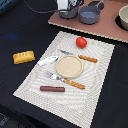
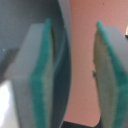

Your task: Interact with the objects in diverse but meaningful ways.

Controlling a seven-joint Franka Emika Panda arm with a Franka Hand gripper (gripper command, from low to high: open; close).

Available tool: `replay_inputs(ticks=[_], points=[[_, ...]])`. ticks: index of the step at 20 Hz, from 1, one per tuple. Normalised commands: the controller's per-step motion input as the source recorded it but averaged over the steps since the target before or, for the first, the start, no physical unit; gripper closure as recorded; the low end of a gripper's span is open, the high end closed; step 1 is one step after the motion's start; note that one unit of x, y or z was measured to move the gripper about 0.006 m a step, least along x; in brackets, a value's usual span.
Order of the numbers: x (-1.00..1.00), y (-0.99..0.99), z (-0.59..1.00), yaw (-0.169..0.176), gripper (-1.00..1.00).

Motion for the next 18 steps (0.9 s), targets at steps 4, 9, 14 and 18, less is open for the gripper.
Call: replay_inputs(ticks=[4,9,14,18], points=[[-0.11,0.04,1.00,-0.004,-1.00],[-0.05,-0.41,0.76,-0.026,-1.00],[-0.07,-0.90,0.40,-0.003,-1.00],[-0.09,-0.96,0.32,0.000,-1.00]])
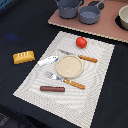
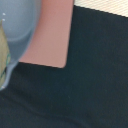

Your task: Interact with the objects in diverse but meaningful ways.

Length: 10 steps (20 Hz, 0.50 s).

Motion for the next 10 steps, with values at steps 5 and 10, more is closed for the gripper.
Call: replay_inputs(ticks=[5,10], points=[[-0.09,-0.93,0.12,0.016,-1.00],[-0.03,-0.92,0.04,0.035,-1.00]])
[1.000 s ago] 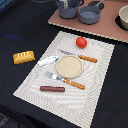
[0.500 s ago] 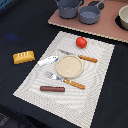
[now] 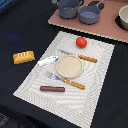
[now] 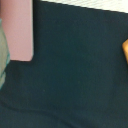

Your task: Interact with the objects in diverse but meaningful ways.

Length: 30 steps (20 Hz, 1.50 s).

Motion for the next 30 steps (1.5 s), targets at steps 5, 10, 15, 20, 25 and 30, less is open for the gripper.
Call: replay_inputs(ticks=[5,10,15,20,25,30], points=[[-0.05,-0.94,-0.03,0.025,-1.00],[-0.11,-0.87,-0.20,0.036,-1.00],[-0.28,-0.60,-0.49,0.075,-1.00],[-0.33,-0.40,-0.63,0.060,-1.00],[-0.24,-0.27,-0.59,0.050,-1.00],[-0.33,-0.26,-0.65,0.041,-1.00]])
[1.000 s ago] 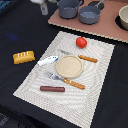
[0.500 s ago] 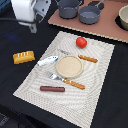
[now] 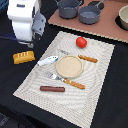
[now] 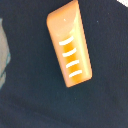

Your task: Interact with the objects in diverse but meaningful ways.

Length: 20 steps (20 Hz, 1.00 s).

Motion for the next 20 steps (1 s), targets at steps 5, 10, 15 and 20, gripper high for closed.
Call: replay_inputs(ticks=[5,10,15,20], points=[[-0.39,-0.22,-0.63,0.046,-1.00],[-0.41,-0.03,-0.52,0.067,-1.00],[-0.26,0.00,-0.41,0.060,-1.00],[-0.16,0.00,-0.42,0.052,-1.00]])
